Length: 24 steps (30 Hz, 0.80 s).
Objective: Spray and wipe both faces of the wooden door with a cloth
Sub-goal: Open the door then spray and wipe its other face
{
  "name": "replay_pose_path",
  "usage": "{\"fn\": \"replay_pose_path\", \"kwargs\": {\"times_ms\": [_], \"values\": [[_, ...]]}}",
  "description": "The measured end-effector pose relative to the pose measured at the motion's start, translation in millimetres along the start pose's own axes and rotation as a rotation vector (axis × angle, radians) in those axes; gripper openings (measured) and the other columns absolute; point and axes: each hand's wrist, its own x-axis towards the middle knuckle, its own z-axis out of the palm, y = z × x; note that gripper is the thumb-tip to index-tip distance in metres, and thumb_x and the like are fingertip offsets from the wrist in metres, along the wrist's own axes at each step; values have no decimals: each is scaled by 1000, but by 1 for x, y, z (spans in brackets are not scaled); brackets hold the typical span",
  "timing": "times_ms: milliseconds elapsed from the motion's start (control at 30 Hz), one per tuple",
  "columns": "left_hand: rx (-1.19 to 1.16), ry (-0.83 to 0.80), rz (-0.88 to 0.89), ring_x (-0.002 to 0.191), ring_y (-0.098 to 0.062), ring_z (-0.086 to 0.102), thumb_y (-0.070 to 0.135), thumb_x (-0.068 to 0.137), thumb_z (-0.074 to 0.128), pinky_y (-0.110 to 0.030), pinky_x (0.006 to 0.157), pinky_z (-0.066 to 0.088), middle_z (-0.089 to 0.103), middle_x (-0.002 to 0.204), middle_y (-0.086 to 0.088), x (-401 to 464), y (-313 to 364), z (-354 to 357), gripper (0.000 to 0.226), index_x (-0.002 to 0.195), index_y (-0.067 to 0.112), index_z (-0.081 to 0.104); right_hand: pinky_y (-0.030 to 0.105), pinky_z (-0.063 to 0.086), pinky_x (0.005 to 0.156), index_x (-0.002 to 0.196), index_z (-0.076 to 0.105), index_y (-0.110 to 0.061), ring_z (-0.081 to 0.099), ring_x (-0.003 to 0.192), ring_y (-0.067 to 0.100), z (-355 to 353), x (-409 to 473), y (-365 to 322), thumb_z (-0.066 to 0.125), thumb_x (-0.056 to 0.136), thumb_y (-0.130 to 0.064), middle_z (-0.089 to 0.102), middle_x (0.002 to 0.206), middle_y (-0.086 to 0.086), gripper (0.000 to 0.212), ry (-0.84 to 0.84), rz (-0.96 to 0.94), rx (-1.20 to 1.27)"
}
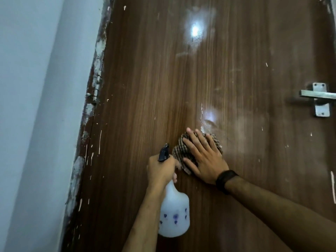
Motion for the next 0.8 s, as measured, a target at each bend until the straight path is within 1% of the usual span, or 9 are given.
{"fn": "replay_pose_path", "kwargs": {"times_ms": [100,200,267,333,467,567,667,733,800], "values": [[46,-24,8,45,-14,53,1,83,67,-32,57,48,61,57,-4,2,17,18,7,81,8,69,49,10,122,157,20,-23,-2,153,21,-2,-9,20,31,101,-57,-2,167,1,66,-44,-90,-15],[101,-37,-32,42,-13,55,1,80,69,-28,52,48,61,53,-4,8,33,33,5,84,3,70,51,5,123,156,21,-24,-3,153,21,-15,22,47,26,100,-58,-2,166,0,66,-26,80,46],[124,-53,-42,46,-13,55,2,80,70,-29,54,49,62,57,-5,9,38,43,7,87,4,69,46,-5,123,156,19,-25,-8,152,19,-27,45,68,23,98,-60,-5,166,-2,68,-30,197,62],[129,-72,-46,49,-13,54,2,82,70,-31,56,50,61,64,-6,10,40,48,9,89,5,66,44,-9,122,157,16,-25,-11,151,18,-33,54,75,22,97,-61,-9,165,-2,70,-41,207,54],[130,-95,-34,49,-11,54,2,84,69,-27,51,48,66,75,-7,15,44,52,15,99,6,66,54,1,122,158,16,-23,-12,152,23,-23,23,56,25,99,-58,-9,166,2,69,-45,125,68],[155,-77,-33,45,-11,55,1,81,69,-27,48,48,66,67,-8,17,45,56,15,96,5,68,50,-2,122,158,10,-25,-8,152,24,-8,-18,32,28,101,-57,-6,166,2,68,-95,-60,49],[172,-65,-40,47,-14,56,2,79,70,-29,52,50,66,64,-8,15,43,63,16,95,4,70,47,2,122,158,9,-26,-1,153,23,-5,-24,32,28,102,-56,-3,166,1,66,-102,-137,60],[148,-85,-27,48,-13,56,1,80,69,-30,53,50,65,67,-8,15,42,69,20,100,5,69,49,5,122,157,14,-25,-2,153,23,-13,2,47,24,102,-56,-3,166,2,64,-114,-92,32],[142,-103,5,49,-12,55,2,83,69,-30,53,49,65,72,-8,15,46,76,22,104,7,67,51,3,122,158,14,-24,-7,152,23,-31,42,65,24,102,-55,-7,166,2,65,-106,52,43]]}}
